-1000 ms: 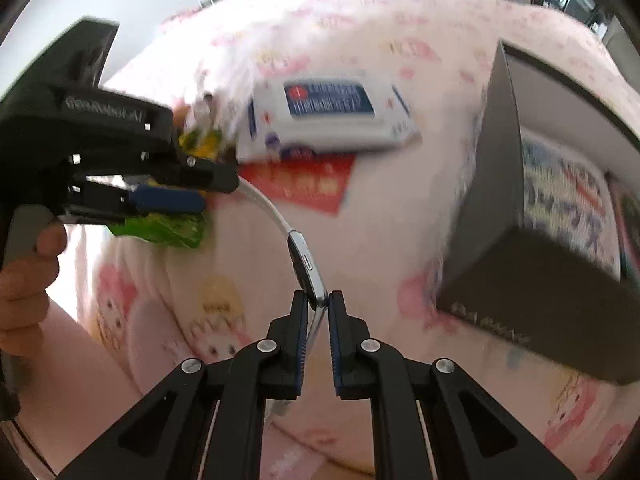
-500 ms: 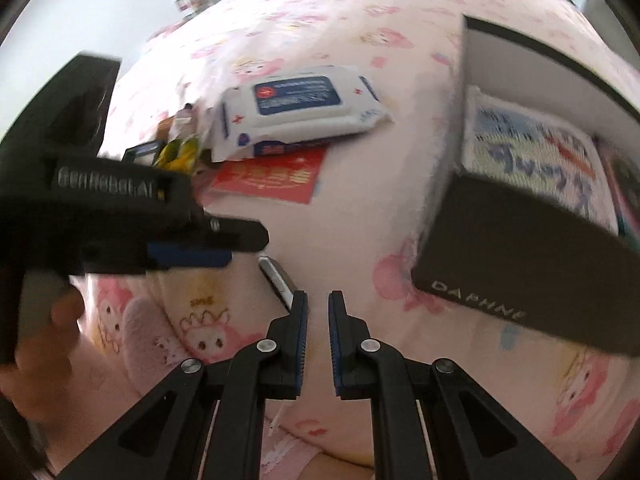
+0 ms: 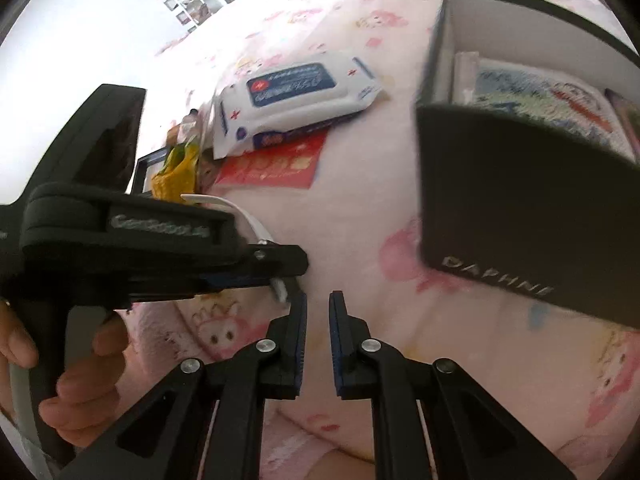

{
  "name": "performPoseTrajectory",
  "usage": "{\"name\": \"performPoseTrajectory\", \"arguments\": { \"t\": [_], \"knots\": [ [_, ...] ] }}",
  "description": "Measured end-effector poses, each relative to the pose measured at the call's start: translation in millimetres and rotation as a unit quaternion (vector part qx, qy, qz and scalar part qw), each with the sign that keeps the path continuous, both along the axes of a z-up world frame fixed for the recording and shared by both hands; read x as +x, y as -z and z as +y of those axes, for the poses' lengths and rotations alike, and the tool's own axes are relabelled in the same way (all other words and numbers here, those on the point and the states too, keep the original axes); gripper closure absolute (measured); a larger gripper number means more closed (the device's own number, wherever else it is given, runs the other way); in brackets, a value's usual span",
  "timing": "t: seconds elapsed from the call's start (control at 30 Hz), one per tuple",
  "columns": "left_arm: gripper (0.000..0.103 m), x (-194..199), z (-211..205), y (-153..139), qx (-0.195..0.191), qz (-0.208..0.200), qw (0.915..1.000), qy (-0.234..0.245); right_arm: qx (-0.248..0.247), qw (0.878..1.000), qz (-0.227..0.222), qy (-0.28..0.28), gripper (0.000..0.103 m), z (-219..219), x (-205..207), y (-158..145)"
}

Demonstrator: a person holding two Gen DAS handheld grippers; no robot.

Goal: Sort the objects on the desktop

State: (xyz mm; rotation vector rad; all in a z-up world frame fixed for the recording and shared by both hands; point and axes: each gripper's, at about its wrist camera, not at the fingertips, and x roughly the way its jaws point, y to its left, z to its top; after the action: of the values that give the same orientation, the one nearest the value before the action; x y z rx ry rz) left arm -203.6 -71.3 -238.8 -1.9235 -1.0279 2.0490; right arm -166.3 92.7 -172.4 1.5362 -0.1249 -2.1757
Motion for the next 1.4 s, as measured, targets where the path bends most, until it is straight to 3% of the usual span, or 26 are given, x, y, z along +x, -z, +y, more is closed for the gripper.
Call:
{"name": "performPoseTrajectory", "arguments": {
  "t": [0.17, 0.3, 0.33, 0.43, 0.53, 0.63, 0.7, 0.8, 0.87, 0.9, 1.0, 1.17, 1.3, 1.4],
  "knots": [
    [0.093, 1, 4, -16, 0.016, 0.032, 0.9993, 0.012, -0.012, 1.000, 0.000, 0.007, 0.094, 7, 2, -4],
    [0.093, 0, -5, -14, 0.016, 0.024, 0.9996, 0.006, -0.026, 1.000, -0.007, 0.002, 0.094, 6, 4, -6],
    [0.092, -1, -6, -12, 0.000, 0.016, 0.9998, 0.006, -0.023, 1.000, -0.009, 0.000, 0.094, 4, 5, -5],
    [0.068, 3, -12, 5, -0.011, -0.033, 0.9991, -0.021, -0.018, 1.000, -0.016, -0.002, 0.094, -3, 6, -1],
    [0.069, 7, -24, 5, 0.009, -0.034, 0.9980, -0.052, -0.012, 1.000, -0.019, -0.010, 0.094, -14, 7, -2],
    [0.069, 6, -27, -8, -0.025, -0.004, 0.9980, -0.059, -0.015, 0.999, -0.019, -0.022, 0.092, -20, 9, -4],
    [0.070, 6, -30, -13, -0.037, 0.009, 0.9971, -0.065, -0.016, 0.999, -0.025, -0.029, 0.084, -24, 10, -3],
    [0.070, 1, -35, -4, -0.033, -0.004, 0.9972, -0.067, -0.013, 0.998, -0.041, -0.041, 0.075, -29, 13, 6],
    [0.070, 1, -36, -1, -0.028, -0.012, 0.9976, -0.063, -0.007, 0.998, -0.047, -0.041, 0.075, -31, 14, 12],
    [0.070, 1, -36, 0, -0.025, -0.016, 0.9977, -0.060, -0.006, 0.998, -0.047, -0.039, 0.075, -31, 15, 14],
    [0.070, -2, -25, 2, -0.031, -0.012, 0.9977, -0.060, -0.001, 0.999, -0.032, -0.024, 0.096, -26, 18, 11],
    [0.070, -2, -23, 3, -0.032, -0.016, 0.9979, -0.054, 0.026, 0.999, 0.023, 0.020, 0.099, -8, 19, -16],
    [0.070, -1, -26, 4, -0.028, -0.018, 0.9977, -0.060, 0.066, 0.996, 0.056, 0.017, 0.099, -6, 22, -34],
    [0.070, 1, -29, 4, -0.027, -0.019, 0.9973, -0.066, 0.067, 0.997, 0.029, 0.008, 0.098, 4, 2, -18]
  ]
}}
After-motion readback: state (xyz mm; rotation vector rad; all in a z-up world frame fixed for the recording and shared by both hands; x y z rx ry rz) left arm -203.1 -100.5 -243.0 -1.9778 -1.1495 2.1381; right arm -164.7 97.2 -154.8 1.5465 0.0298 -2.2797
